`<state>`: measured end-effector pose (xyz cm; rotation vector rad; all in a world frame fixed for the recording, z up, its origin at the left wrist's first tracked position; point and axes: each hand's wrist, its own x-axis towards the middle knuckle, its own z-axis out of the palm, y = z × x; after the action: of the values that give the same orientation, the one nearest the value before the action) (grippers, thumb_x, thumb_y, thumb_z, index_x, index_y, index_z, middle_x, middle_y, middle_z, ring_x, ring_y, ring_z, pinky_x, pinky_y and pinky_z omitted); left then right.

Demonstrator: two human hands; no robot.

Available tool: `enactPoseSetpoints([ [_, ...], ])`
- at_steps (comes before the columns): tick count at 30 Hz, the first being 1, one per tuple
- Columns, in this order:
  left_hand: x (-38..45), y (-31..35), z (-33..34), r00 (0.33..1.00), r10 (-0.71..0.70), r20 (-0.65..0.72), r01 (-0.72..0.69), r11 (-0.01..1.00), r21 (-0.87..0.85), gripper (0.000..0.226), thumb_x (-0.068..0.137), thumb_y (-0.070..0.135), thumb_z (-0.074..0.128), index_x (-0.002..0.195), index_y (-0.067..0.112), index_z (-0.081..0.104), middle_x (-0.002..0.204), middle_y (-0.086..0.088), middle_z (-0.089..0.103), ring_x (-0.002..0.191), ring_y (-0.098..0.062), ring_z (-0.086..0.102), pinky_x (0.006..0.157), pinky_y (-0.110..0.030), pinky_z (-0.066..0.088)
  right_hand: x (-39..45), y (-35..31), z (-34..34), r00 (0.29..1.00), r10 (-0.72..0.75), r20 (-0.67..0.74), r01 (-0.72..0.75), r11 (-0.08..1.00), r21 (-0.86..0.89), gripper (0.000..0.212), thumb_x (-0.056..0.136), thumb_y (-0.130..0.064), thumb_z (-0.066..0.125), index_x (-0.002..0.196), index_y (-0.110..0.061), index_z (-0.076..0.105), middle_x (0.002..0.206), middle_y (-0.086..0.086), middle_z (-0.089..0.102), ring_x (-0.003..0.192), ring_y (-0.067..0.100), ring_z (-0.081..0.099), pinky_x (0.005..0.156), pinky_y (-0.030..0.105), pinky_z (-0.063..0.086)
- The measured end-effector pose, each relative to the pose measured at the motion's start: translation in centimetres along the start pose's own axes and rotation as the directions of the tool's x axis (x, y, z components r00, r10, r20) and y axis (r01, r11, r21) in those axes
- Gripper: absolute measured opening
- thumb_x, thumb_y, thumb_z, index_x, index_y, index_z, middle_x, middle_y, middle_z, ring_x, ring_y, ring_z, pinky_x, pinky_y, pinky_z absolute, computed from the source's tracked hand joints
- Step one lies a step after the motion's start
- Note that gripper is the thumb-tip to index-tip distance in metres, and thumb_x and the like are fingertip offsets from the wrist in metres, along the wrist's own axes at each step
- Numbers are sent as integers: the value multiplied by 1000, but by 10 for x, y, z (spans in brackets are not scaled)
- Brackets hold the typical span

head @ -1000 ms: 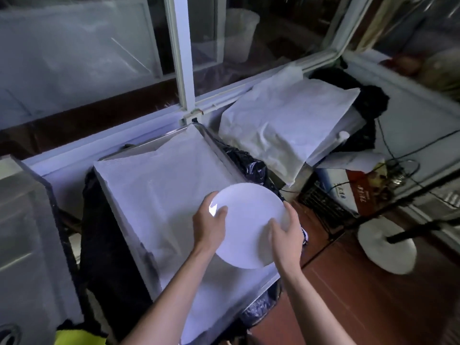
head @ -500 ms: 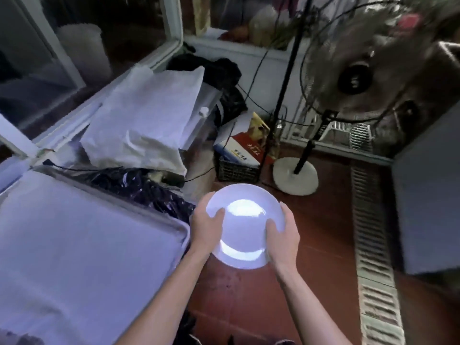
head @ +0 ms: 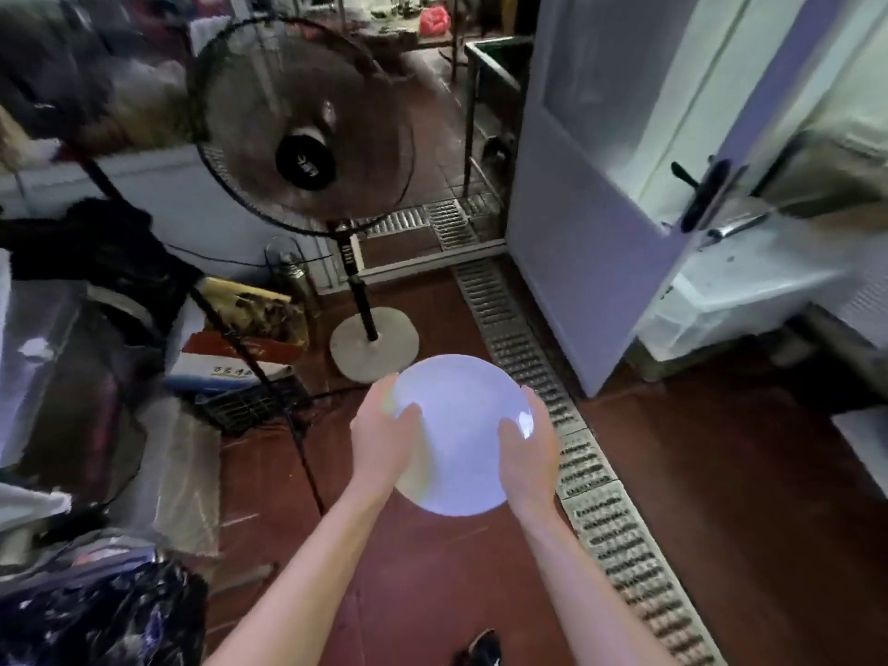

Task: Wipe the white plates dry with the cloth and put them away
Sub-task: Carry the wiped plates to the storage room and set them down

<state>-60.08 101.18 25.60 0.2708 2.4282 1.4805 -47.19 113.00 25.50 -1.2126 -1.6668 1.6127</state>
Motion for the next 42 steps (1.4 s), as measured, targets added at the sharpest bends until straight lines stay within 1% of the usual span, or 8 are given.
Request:
enactPoseSetpoints([
  [4,2,39,81,985,106,138,-110,994,24,49,89,16,65,135,34,59,121,19,60,113,-11,53,99,-34,43,29,-2,-70,985,19,-174,-13,999,35,58,88,-12,52,121,-60,54,113,-43,54,112,-6,51,90,22,47],
  [6,-2,56,118,966,143,214,-152,988,22,50,87,17,66,132,36,60,117,22,61,111,-9,54,95,-30,41,37,0,-102,964,41,-264,-31,999,42,58,87,-15,51,137,-46,53,123,-29,53,118,4,49,99,35,46],
  [9,-9,79,170,919,200,340,-212,977,0,47,85,15,66,122,44,60,107,29,61,106,-8,57,89,-26,39,51,9,-146,913,99,-395,-71,994,85,61,84,-17,49,142,-38,51,128,-19,52,122,13,48,102,39,45],
  [15,-17,121,261,804,233,547,-252,967,-42,38,81,21,62,114,41,60,101,26,64,101,-13,60,85,-30,45,84,22,-214,793,147,-591,-118,989,88,60,90,-12,51,146,-34,48,142,-11,52,119,6,43,97,28,35],
  [24,10,190,384,610,304,731,-327,938,-117,42,84,12,61,121,31,64,104,13,67,98,-19,62,77,-32,47,149,-6,-280,642,170,-748,-127,985,116,63,86,-12,49,146,-34,49,145,-9,53,131,17,48,107,42,44],
  [27,9,215,419,528,334,781,-335,927,-170,40,83,12,58,117,33,62,101,15,65,98,-19,62,76,-32,49,167,-15,-305,570,143,-809,-112,989,96,53,86,-9,50,131,-36,57,127,-5,62,122,23,54,98,48,49],
  [35,-31,253,512,392,310,866,-373,914,-159,40,86,13,60,117,39,59,103,21,63,99,-16,61,94,-45,55,183,-3,-386,412,152,-898,-179,980,83,59,90,-5,57,147,-17,51,144,5,57,132,24,51,110,37,42],
  [42,-111,291,619,262,330,907,-468,865,-180,52,81,16,60,132,28,61,114,5,66,105,-20,60,98,-45,53,192,25,-503,270,198,-942,-166,974,156,58,88,-2,59,145,-12,52,143,7,58,132,23,52,110,31,40],
])
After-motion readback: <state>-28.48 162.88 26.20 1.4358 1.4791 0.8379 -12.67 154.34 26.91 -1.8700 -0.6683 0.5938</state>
